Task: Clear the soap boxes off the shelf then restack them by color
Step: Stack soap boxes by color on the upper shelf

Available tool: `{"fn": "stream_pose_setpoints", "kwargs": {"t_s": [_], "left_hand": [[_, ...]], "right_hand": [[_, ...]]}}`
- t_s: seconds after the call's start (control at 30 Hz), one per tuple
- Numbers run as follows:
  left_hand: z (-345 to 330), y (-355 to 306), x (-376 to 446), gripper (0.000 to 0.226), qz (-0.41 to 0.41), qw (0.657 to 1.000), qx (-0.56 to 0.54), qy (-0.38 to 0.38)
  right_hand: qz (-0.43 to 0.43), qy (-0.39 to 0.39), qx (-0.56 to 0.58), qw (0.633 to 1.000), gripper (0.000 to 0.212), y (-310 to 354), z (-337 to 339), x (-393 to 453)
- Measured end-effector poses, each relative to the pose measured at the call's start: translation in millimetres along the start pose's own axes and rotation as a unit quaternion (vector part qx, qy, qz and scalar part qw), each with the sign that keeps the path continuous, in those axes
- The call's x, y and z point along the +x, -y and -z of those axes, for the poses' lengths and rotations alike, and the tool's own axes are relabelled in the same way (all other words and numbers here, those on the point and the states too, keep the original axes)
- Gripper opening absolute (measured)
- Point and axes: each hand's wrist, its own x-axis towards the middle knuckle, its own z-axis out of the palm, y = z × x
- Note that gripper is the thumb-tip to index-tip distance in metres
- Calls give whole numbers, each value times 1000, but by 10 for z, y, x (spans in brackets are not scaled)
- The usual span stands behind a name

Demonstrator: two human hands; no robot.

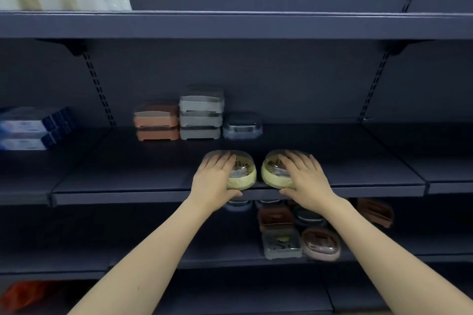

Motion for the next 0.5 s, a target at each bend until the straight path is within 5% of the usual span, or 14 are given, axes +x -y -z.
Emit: {"fn": "stream_pose_setpoints", "kwargs": {"t_s": [0.23, 0.5], "left_hand": [[-169, 131, 134, 92, -29, 999, -18, 4], [-339, 190, 220, 64, -38, 997, -42, -51]], "right_hand": [[-34, 31, 19, 999, 84, -141, -101, 123], [-132, 10, 33, 991, 74, -160, -176, 218]]}}
